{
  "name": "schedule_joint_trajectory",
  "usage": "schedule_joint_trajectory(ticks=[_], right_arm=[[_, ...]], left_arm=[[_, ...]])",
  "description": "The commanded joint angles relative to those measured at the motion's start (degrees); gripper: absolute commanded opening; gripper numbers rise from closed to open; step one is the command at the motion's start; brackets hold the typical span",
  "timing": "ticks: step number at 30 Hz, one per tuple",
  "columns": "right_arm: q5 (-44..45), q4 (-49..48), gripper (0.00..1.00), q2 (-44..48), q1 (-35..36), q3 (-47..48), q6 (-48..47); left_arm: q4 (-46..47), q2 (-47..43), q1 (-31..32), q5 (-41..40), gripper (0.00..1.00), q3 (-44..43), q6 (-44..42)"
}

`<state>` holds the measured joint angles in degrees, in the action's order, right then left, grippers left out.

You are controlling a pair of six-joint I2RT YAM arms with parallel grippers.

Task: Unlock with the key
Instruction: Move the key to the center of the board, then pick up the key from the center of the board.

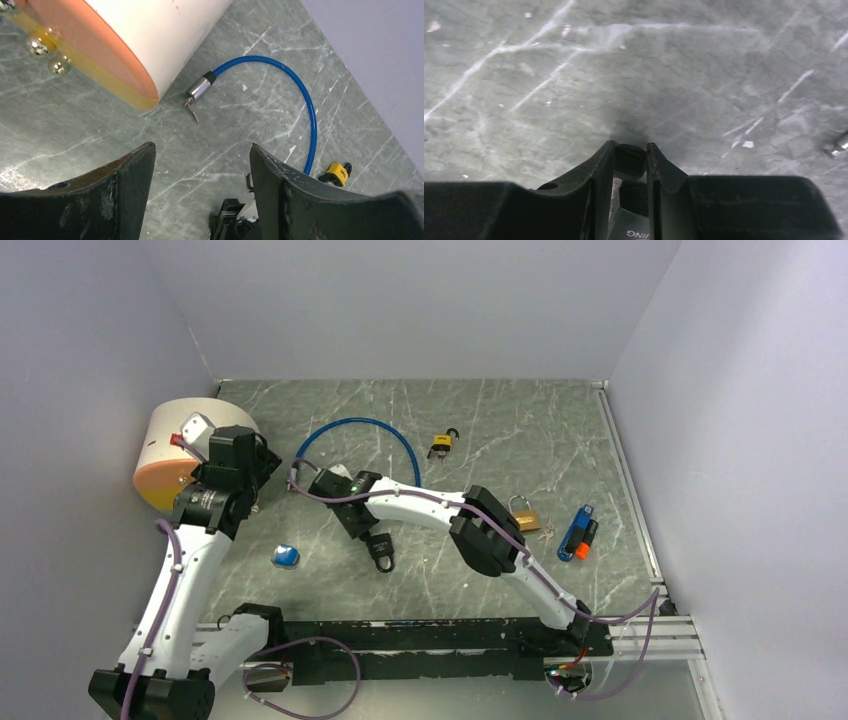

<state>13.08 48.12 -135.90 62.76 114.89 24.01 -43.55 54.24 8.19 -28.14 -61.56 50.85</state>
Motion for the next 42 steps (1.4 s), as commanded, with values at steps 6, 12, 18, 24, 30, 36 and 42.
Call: schedule_joint_trajectory(ticks=[6, 12, 18, 24, 30, 36, 42], right_arm=[[5.90, -5.51, 0.27, 8.78, -8.83, -13.33, 4.49], [5.11, -9.08, 0.26, 13.64, -13.83, -21.81, 6.69], [1.93, -11.27, 0.28, 17.85, -14.87, -27.94, 6.96], [-1.68, -11.23, 0.38, 18.13, -12.74, -22.97, 4.61], [-1.73, -7.64, 0.53, 12.69, -8.09, -14.67, 3.97], [3.75, 0.18, 0.55, 5.79, -5.94, -7.52, 4.28], [4.14, 0.55, 0.57, 6.05, -5.34, -8.60, 4.24]], left_arm=[[0.97, -0.78, -0.10, 8.16, 0.72, 3.02, 1.57], [4.24, 3.06, -0.10, 16.76, 0.73, 4.58, 0.07], [6.69, 6.78, 0.57, 23.54, 0.72, 7.10, 0.61], [5.98, 6.96, 0.87, 22.28, 0.72, 8.96, 2.86], [3.23, 5.95, 0.87, 18.93, 0.73, 9.31, 4.33], [-1.68, 3.53, 0.87, 14.30, 0.75, 9.92, 8.68], [-3.03, 0.00, 0.87, 11.75, 0.75, 11.75, 10.71]])
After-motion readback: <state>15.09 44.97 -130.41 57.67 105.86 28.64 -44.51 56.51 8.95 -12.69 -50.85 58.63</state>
